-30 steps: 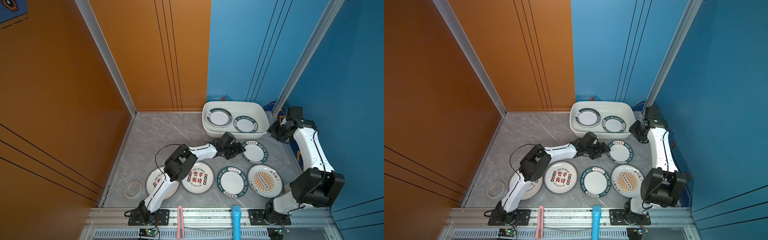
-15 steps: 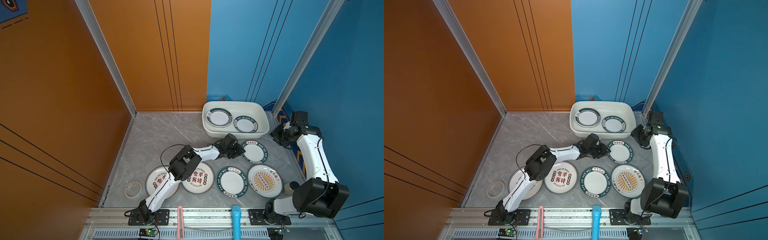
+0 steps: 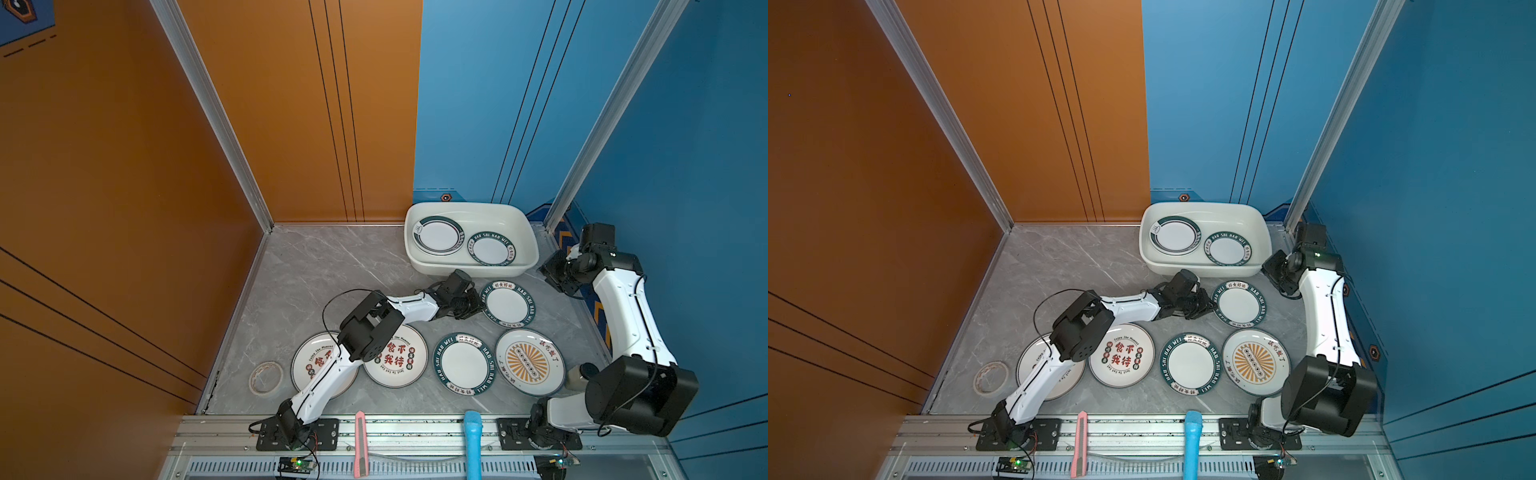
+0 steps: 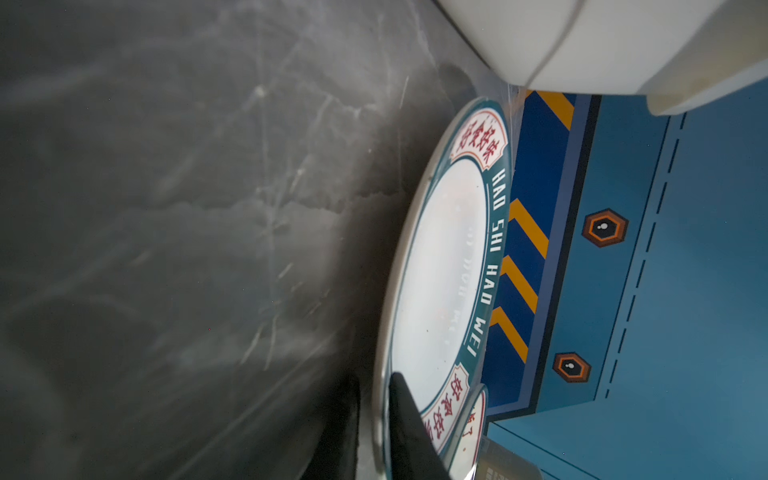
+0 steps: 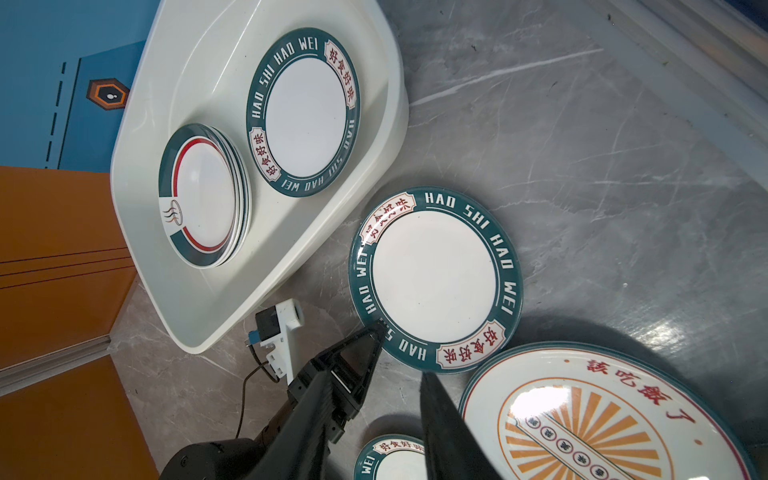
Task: Place the plates into the plastic bin on the countertop
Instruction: 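Grasp the next HAO SHI HAO WEI plate edge with left gripper, tilt up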
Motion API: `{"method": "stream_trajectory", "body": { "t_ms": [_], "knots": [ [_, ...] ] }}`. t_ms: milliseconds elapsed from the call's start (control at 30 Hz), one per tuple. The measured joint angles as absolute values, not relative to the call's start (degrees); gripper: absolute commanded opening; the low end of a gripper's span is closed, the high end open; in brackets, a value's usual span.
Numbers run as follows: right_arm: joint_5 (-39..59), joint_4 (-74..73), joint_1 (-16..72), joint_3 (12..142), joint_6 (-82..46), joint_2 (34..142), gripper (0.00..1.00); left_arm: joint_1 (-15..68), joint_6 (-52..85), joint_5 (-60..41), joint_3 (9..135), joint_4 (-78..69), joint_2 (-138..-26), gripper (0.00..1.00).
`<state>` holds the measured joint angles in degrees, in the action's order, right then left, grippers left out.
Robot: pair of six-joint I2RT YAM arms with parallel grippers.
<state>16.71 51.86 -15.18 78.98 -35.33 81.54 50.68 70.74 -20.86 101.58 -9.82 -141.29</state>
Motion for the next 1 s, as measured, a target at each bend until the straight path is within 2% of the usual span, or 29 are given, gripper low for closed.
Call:
{"method": "stream_trajectory", "body": {
  "t_ms": [367, 700, 1000],
  "knots": [
    [16.8, 51.8, -15.2, 78.7, -35.3, 81.5, 0.39, 50.0, 71.7, -21.3, 99.6, -13.3, -141.0, 0.01],
    [18.2, 51.3, -15.2, 75.8, -35.3, 80.7, 0.39, 46.5, 70.9, -21.9, 89.5, -13.6, -134.2, 0.0],
    [19.5, 49.8, -14.9, 74.9, -35.3, 80.7, 0.39, 43.9, 61.5, -23.0, 86.7, -0.6, -125.6, 0.0]
  ]
}}
